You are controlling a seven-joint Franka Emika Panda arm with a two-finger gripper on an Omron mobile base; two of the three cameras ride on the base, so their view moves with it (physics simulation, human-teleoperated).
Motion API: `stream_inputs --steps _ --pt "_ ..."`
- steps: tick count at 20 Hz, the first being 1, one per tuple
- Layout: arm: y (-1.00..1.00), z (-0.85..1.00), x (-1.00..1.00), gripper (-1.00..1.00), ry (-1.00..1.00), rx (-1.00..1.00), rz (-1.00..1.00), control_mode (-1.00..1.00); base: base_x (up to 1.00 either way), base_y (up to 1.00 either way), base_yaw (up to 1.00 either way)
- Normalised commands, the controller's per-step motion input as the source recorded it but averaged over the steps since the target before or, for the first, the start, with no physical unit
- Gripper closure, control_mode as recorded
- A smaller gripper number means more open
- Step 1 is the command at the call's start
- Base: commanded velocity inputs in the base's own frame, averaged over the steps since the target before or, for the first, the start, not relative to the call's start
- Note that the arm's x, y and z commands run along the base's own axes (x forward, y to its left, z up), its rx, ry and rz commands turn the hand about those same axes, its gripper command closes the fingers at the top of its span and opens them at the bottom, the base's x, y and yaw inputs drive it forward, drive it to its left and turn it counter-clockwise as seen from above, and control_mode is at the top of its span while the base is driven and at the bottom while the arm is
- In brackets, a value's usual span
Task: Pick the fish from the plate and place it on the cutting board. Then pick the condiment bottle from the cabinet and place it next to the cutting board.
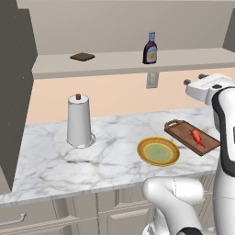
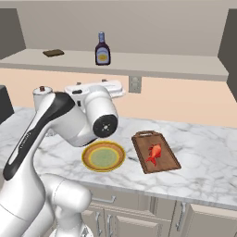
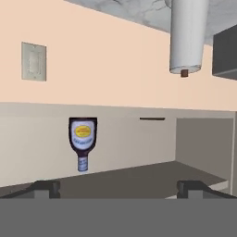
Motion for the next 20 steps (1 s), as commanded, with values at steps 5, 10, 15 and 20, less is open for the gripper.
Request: stream_inputs --steps 5,10,15,20 --pt "0.00 0.06 0.02 -1.00 0.00 0.00 0.00 -1.00 0.00 0.00 0.00" --pt "0.09 0.00 0.11 -1.00 0.00 0.03 0.00 -1.00 0.00 0.00 0.00" --pt "0.15 0.00 0.13 -1.00 0.00 0.03 0.00 -1.00 0.00 0.00 0.00" --pt "0.06 0.11 0.09 -1.00 0.00 0.01 -0.01 -1.00 0.00 0.00 0.00"
